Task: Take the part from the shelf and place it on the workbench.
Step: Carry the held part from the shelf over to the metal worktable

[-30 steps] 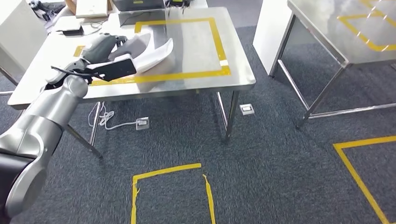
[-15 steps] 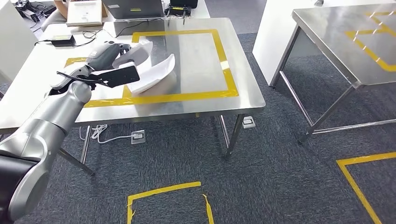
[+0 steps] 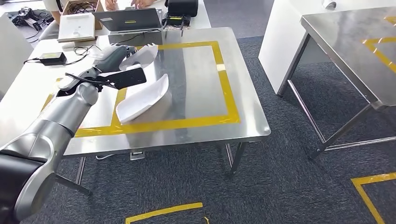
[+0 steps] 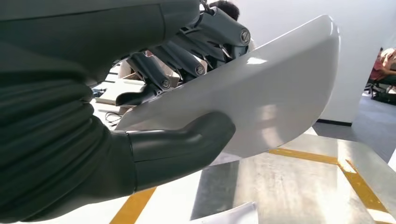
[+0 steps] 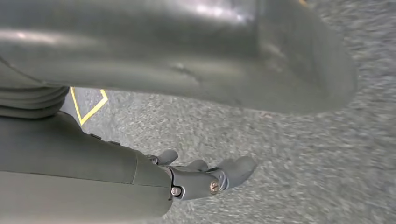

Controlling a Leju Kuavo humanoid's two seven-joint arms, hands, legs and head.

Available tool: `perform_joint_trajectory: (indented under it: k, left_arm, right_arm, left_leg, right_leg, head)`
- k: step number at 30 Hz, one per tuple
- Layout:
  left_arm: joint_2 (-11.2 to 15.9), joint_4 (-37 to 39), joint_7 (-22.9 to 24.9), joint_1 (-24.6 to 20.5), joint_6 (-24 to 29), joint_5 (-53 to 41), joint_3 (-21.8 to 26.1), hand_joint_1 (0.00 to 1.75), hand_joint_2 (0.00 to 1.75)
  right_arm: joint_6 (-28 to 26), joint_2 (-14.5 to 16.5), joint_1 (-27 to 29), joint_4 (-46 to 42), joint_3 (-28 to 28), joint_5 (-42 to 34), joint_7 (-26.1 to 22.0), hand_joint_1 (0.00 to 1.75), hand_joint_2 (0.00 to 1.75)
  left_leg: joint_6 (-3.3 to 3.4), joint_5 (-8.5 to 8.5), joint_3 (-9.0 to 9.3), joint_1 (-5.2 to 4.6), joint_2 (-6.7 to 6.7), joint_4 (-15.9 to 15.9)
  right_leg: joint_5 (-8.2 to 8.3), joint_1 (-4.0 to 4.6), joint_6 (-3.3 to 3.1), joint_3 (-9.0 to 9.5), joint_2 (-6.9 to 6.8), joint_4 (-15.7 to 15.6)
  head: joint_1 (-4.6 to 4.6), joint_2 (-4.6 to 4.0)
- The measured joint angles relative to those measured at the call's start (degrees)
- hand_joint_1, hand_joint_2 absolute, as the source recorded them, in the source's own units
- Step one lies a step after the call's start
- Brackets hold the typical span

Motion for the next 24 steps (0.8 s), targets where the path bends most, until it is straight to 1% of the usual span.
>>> perform_joint_trajectory:
  k: [1,2,3,4,5,6,7,8,9,10,11,13,14,15,16,17,18,19,20,21,22,23,24]
  left_arm:
    - [0.1,0.1,0.1,0.1,0.0,-0.1,0.1,1.75,1.75]
    - [0.1,0.2,0.3,0.3,0.0,-0.1,0.2,1.75,1.75]
    - [0.3,0.3,0.6,0.5,0.0,-0.2,0.3,1.75,1.75]
    - [0.4,0.5,0.9,0.6,0.0,-0.2,0.4,1.75,1.75]
    - [0.5,0.6,1.3,0.7,0.2,-0.2,0.5,1.75,1.75]
    - [0.6,0.7,1.7,0.7,0.3,-0.2,0.5,1.75,1.75]
    - [0.7,0.8,2.0,0.8,0.5,-0.2,0.6,1.75,1.75]
    - [0.9,1.1,2.4,1.0,0.8,-0.3,0.8,1.75,1.75]
    - [1.1,1.2,2.6,1.1,1.0,-0.3,0.9,1.75,1.75]
    - [1.2,1.4,2.9,1.3,1.1,-0.4,1.1,1.75,1.75]
    - [1.4,1.4,3.0,1.3,1.3,-0.4,1.2,1.75,1.75]
    - [1.6,1.2,3.1,1.1,1.4,-0.4,1.7,1.75,1.75]
    - [1.7,1.1,2.9,1.0,1.4,-0.3,2.0,1.75,1.75]
    - [1.7,1.1,2.8,0.9,1.3,-0.3,2.3,1.75,1.75]
    - [1.8,1.2,2.6,1.0,1.2,-0.2,2.6,1.75,1.75]
    - [2.0,1.3,2.6,1.3,1.2,-0.3,2.9,1.75,1.75]
    - [2.1,1.4,2.8,1.7,1.2,-0.6,3.1,1.75,1.75]
    - [2.2,1.6,3.0,2.1,1.3,-0.9,3.2,1.75,1.75]
    - [2.4,1.7,3.4,2.5,1.4,-1.3,3.2,1.31,1.75]
    - [2.5,1.8,3.7,2.7,1.5,-1.7,3.3,0.87,1.75]
    - [2.6,1.9,3.9,2.8,1.6,-2.0,3.3,0.44,1.75]
    - [2.7,2.0,4.1,2.8,1.7,-2.3,3.4,0.0,1.75]
    - [2.7,2.0,4.2,2.7,1.9,-2.5,3.5,0.0,1.75]
  right_arm:
    - [0.0,0.0,0.0,0.0,0.0,0.0,0.0,0.0,0.0]
    - [0.0,0.0,0.0,0.0,0.0,0.0,0.0,0.0,0.0]
    - [0.0,0.0,0.0,0.0,-0.1,0.0,0.0,0.0,0.0]
    - [0.0,0.0,0.0,0.0,-0.1,-0.1,0.1,0.0,0.0]
    - [-0.1,0.0,0.1,0.0,-0.2,-0.1,0.1,0.0,0.0]
    - [-0.1,0.0,0.1,0.0,-0.3,-0.1,0.1,0.0,0.0]
    - [-0.1,0.2,0.2,0.0,-0.4,-0.1,0.1,0.0,0.0]
    - [-0.1,0.3,0.2,0.0,-0.5,-0.1,0.2,0.0,0.0]
    - [-0.1,0.4,0.2,0.1,-0.6,-0.1,0.2,0.0,0.0]
    - [-0.1,0.5,0.2,0.1,-0.7,-0.1,0.3,0.0,0.0]
    - [-0.1,0.5,0.1,0.1,-0.8,-0.1,0.3,0.0,0.0]
    - [-0.1,0.4,0.0,0.0,-0.9,-0.1,0.3,0.0,0.0]
    - [-0.1,0.3,-0.1,0.0,-0.9,-0.1,0.3,0.0,0.0]
    - [-0.1,0.3,-0.2,-0.1,-1.0,0.0,0.3,0.0,0.0]
    - [-0.1,0.3,-0.3,-0.1,-1.0,0.0,0.3,0.0,0.0]
    - [-0.1,0.2,-0.4,-0.1,-1.0,0.0,0.4,0.0,0.0]
    - [-0.1,0.2,-0.4,-0.1,-1.0,0.0,0.4,0.0,0.0]
    - [-0.1,0.2,-0.4,-0.1,-1.0,0.0,0.5,0.0,0.0]
    - [-0.1,0.2,-0.4,-0.1,-1.0,0.0,0.6,0.0,0.0]
    - [-0.1,0.2,-0.3,-0.1,-1.0,0.0,0.6,0.0,0.0]
    - [-0.1,0.2,-0.3,-0.1,-1.0,0.0,0.7,0.0,0.0]
    - [-0.1,0.2,-0.3,-0.1,-1.0,0.1,0.7,0.0,0.0]
    - [0.0,0.2,-0.4,-0.1,-1.0,0.1,0.6,0.0,0.0]
  left_leg:
    - [-0.12,-1.04,-2.59,0.0,0.12,3.3]
    - [-0.22,-3.06,-5.06,0.01,0.19,5.6]
    - [-0.21,-5.35,-7.07,0.0,0.24,6.6]
    - [-0.07,-7.14,-8.52,-0.05,0.26,6.3]
    - [0.15,-7.42,-9.38,-0.17,0.27,4.7]
    - [0.54,-5.45,-9.82,-0.35,0.26,2.0]
    - [1.08,-0.92,-10.01,-0.61,0.24,-1.6]
    - [1.56,4.18,-10.14,-0.95,0.11,-5.1]
    - [1.96,8.55,-10.15,-1.21,0.0,-7.6]
    - [2.25,11.19,-10.19,-1.41,-0.1,-8.9]
    - [2.42,11.59,-10.2,-1.51,-0.2,-9.2]
    - [2.81,10.87,-9.7,-1.12,-0.17,-9.2]
    - [3.02,10.56,-9.32,-0.9,-0.16,-9.5]
    - [3.17,10.21,-8.87,-0.67,-0.14,-9.7]
    - [3.27,9.82,-8.52,-0.61,-0.13,-9.8]
    - [3.32,9.44,-8.21,-0.54,-0.11,-9.7]
    - [3.26,9.03,-7.86,-0.44,-0.12,-9.7]
    - [3.13,8.61,-7.48,-0.31,-0.13,-9.6]
    - [2.94,8.18,-7.08,-0.13,-0.13,-9.4]
    - [2.68,7.74,-6.71,0.07,-0.14,-9.2]
    - [2.37,7.33,-6.44,0.22,-0.18,-9.0]
    - [2.03,7.03,-6.32,0.26,-0.27,-8.8]
    - [1.68,6.87,-6.32,0.22,-0.36,-8.6]
  right_leg:
    - [-0.84,-0.01,-0.14,1.17,0.05,-0.1]
    - [-1.69,0.01,-0.21,2.31,0.18,-0.1]
    - [-2.54,0.05,-0.22,3.45,0.36,-0.1]
    - [-3.42,0.11,-0.23,4.6,0.56,-0.1]
    - [-4.33,0.2,-0.24,5.72,0.77,-0.1]
    - [-5.25,0.33,-0.25,6.84,0.92,-0.1]
    - [-6.15,0.43,-0.23,7.79,1.03,-0.1]
    - [-7.05,0.55,-0.08,8.52,1.26,0.1]
    - [-7.92,0.64,0.17,9.01,1.47,0.4]
    - [-8.71,0.68,0.47,9.19,1.68,0.5]
    - [-9.36,0.73,0.81,9.3,1.86,0.5]
    - [-10.53,0.84,1.49,9.45,1.47,0.7]
    - [-11.36,0.84,1.92,8.95,1.08,1.9]
    - [-12.58,0.74,2.36,7.68,0.69,4.4]
    - [-13.92,0.51,2.81,5.62,0.39,7.9]
    - [-15.16,0.21,3.17,3.12,0.3,11.8]
    - [-15.6,-0.1,3.48,0.84,0.27,14.8]
    - [-14.8,-0.38,3.77,-0.67,0.22,15.9]
    - [-12.79,-0.64,4.03,-1.21,0.15,15.0]
    - [-9.78,-0.9,4.3,-0.8,0.04,11.9]
    - [-7.09,-1.11,4.58,0.1,-0.05,8.4]
    - [-5.18,-1.16,4.71,1.0,-0.1,5.2]
    - [-4.3,-1.18,4.57,1.74,-0.12,3.0]
  head:
    - [-0.1,0.0]
    - [-0.17,0.0]
    - [-0.23,0.0]
    - [-0.29,0.0]
    - [-0.35,0.0]
    - [-0.4,0.0]
    - [-0.41,0.0]
    - [-0.44,0.0]
    - [-0.41,0.0]
    - [-0.38,0.0]
    - [-0.39,0.0]
    - [-0.33,0.0]
    - [-0.24,0.0]
    - [-0.12,0.0]
    - [0.04,0.0]
    - [0.1,0.0]
    - [0.15,0.0]
    - [0.19,0.0]
    - [0.21,0.0]
    - [0.23,0.0]
    - [0.26,0.0]
    - [0.36,0.0]
    - [0.43,0.0]
